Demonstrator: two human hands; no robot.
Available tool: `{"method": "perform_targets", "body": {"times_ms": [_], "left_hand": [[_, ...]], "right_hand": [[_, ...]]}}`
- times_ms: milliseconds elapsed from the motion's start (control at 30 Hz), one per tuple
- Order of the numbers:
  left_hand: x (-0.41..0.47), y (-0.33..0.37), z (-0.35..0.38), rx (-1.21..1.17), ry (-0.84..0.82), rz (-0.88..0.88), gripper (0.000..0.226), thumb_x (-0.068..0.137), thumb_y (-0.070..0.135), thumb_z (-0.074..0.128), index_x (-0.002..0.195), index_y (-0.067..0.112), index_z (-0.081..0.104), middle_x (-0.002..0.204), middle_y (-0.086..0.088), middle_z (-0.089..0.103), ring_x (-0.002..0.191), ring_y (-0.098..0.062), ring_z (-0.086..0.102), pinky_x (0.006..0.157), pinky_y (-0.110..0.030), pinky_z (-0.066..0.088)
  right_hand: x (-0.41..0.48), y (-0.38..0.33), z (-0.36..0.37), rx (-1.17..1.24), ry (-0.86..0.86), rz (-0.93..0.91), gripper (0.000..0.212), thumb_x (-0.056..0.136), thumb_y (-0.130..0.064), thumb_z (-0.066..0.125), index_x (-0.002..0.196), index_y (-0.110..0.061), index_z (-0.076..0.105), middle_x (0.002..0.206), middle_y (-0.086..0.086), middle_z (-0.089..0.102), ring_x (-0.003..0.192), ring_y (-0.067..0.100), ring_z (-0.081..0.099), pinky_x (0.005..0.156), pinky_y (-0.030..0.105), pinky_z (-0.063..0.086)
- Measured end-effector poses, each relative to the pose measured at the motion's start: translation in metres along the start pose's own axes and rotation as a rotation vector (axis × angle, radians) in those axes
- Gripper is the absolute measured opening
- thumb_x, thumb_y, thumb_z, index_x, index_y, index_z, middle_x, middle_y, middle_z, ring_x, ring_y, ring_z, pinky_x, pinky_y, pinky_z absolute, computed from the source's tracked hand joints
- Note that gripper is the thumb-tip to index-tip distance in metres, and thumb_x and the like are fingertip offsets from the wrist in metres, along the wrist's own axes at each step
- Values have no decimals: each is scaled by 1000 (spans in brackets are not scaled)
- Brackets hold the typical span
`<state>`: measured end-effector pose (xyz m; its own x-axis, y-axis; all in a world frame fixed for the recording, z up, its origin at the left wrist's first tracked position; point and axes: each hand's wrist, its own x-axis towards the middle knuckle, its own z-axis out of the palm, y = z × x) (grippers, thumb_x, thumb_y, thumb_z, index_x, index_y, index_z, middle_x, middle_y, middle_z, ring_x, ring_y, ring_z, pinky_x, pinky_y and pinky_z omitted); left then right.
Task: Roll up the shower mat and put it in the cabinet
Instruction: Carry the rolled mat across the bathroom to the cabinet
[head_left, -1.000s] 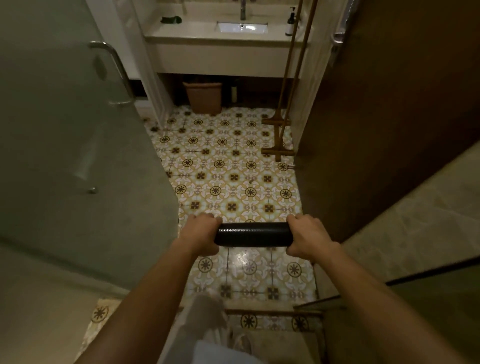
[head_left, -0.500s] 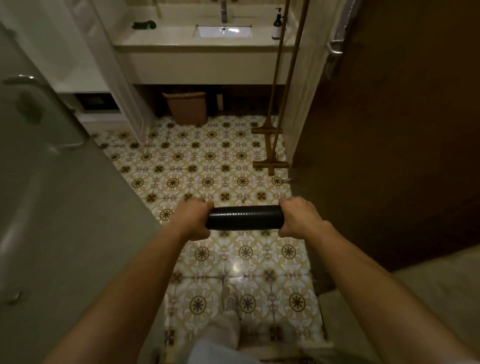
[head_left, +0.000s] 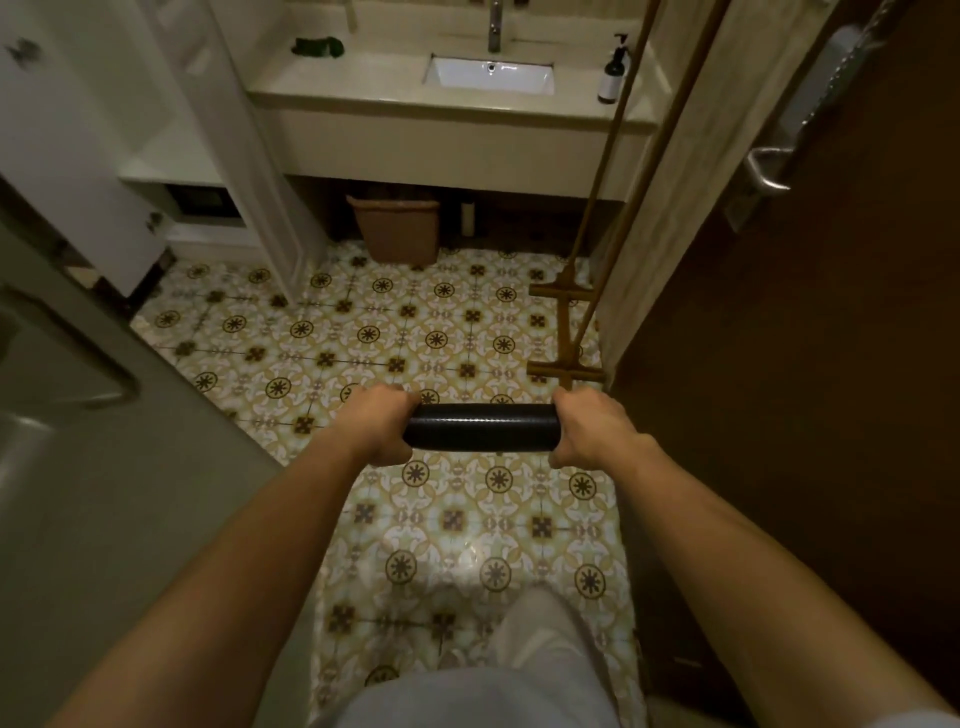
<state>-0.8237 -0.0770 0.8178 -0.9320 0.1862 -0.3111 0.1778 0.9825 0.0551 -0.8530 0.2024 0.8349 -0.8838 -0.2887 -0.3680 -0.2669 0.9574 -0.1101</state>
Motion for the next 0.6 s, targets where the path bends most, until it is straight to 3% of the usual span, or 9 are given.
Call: {"method": "perform_targets", "body": {"times_ms": [267,600], "left_hand": [[98,-31,-10,-79,-25,-107,43,64,33,72,103,30,56,93,3,58,84,-17,56,77,-34,52],[189,-83,-44,-176,3,-305,45,60,36,75,102,30,57,92,4,60,84,-16,57,76,-31,50]], "right_hand": [[130,19,-35,-68,-58,-97,69,60,-40,88,116,-22,52,109,5,60,98,25,60,82,42,56],[291,7,-107,-181,-84,-274,66,59,-36,88,114,-21,56,107,4,61,96,23,60,80,37,57]]}}
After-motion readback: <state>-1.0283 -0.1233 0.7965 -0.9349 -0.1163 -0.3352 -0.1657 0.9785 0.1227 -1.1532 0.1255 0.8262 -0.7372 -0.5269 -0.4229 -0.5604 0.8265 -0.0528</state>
